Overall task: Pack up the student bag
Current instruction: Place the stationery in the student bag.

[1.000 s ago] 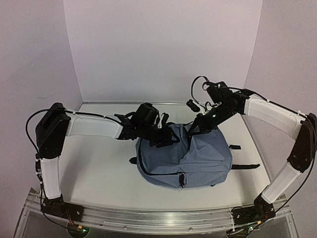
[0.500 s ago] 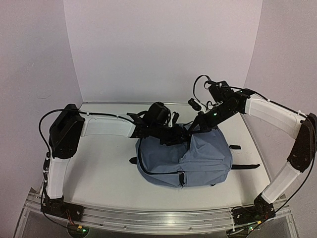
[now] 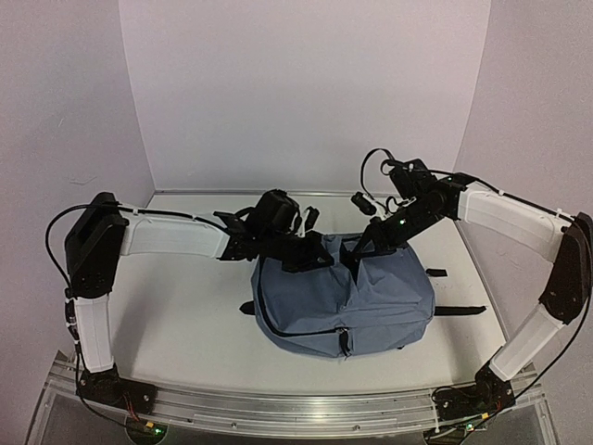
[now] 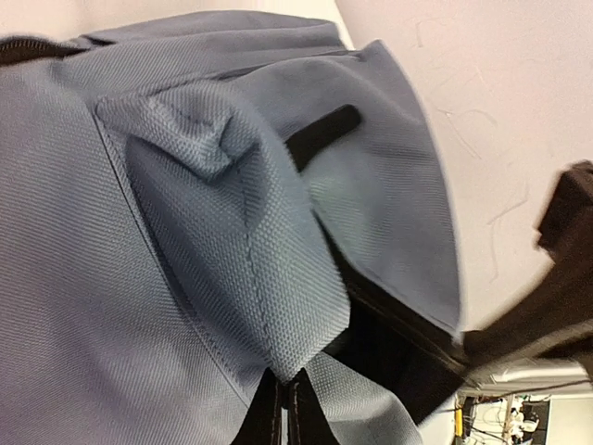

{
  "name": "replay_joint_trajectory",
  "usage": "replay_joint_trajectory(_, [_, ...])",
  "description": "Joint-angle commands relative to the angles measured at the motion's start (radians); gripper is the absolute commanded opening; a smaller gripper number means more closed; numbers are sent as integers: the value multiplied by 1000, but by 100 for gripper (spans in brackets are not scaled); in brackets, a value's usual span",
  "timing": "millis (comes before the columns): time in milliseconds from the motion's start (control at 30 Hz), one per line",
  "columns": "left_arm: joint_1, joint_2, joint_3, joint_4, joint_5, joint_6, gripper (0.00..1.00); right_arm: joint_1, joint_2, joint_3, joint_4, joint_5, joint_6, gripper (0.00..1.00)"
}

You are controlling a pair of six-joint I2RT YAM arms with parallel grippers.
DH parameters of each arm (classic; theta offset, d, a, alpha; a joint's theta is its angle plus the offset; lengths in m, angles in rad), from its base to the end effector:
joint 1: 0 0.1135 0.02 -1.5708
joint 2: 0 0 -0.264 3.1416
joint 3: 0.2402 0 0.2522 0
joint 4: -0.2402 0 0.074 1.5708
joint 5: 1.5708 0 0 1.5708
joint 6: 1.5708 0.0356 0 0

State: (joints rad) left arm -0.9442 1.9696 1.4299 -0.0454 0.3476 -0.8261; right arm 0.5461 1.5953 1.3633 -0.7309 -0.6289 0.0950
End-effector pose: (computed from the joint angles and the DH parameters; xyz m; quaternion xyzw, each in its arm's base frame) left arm 0.2559 -0.3741 0.2230 0.1329 0.8614 -0.4572 0.1771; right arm 0.2774 0.1931 0.2951 -0.2931 0.8637 0.3698 0.1771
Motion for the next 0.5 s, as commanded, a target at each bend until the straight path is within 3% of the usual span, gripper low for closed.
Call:
replay_joint_trajectory(0, [16, -117, -67, 116, 125, 6, 0, -4, -11, -16, 54, 30, -21, 0])
replay_joint_trajectory(233, [74, -109, -174, 412, 320, -90, 0, -4, 48, -27, 70, -21, -10, 13])
replay_joint_trajectory(467, [117, -85, -175, 467, 397, -106, 0, 34, 69, -73, 95, -110, 1, 20])
